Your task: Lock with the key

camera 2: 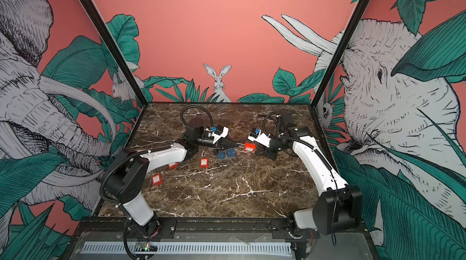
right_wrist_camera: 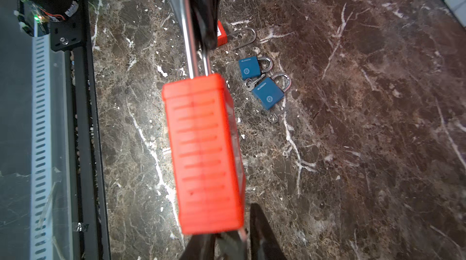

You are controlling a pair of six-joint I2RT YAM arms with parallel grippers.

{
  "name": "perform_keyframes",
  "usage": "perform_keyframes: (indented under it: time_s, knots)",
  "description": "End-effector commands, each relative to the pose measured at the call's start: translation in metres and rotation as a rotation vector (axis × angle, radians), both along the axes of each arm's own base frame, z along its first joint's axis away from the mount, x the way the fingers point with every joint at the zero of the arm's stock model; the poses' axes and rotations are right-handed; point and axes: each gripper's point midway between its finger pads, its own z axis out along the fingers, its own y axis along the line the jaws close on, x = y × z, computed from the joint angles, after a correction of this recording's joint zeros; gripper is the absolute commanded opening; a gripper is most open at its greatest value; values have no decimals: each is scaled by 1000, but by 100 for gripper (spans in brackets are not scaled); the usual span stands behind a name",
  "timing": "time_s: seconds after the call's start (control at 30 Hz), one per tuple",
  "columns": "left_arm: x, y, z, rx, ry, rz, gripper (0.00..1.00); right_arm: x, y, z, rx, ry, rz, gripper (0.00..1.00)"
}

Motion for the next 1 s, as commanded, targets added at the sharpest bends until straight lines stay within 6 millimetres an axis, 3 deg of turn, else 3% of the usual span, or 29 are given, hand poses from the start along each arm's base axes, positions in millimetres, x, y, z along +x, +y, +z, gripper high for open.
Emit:
perform_keyframes:
  time_s: [0.0, 0.13, 0.27, 0.4, 0.7, 0.97]
  knots:
    - [-4, 3, 31, -66, -68, -12, 0, 10, -1, 15, 7, -146, -4, 24]
    - [-4, 3, 30, -64, -64, -15, 0, 9, -1, 20, 13, -194, -3, 24]
    - [-5, 4, 28, -60, -59, -22, 0, 11, -2, 21, 12, -207, -10, 38]
    - [-7, 4, 28, -57, -60, -29, 0, 13, 0, 27, 31, -212, -15, 40]
    - [-7, 4, 28, -48, -69, -35, 0, 7, 4, 29, 42, -174, 20, 29]
    - [-6, 3, 29, -48, -68, -35, 0, 10, 1, 29, 17, -257, 9, 19]
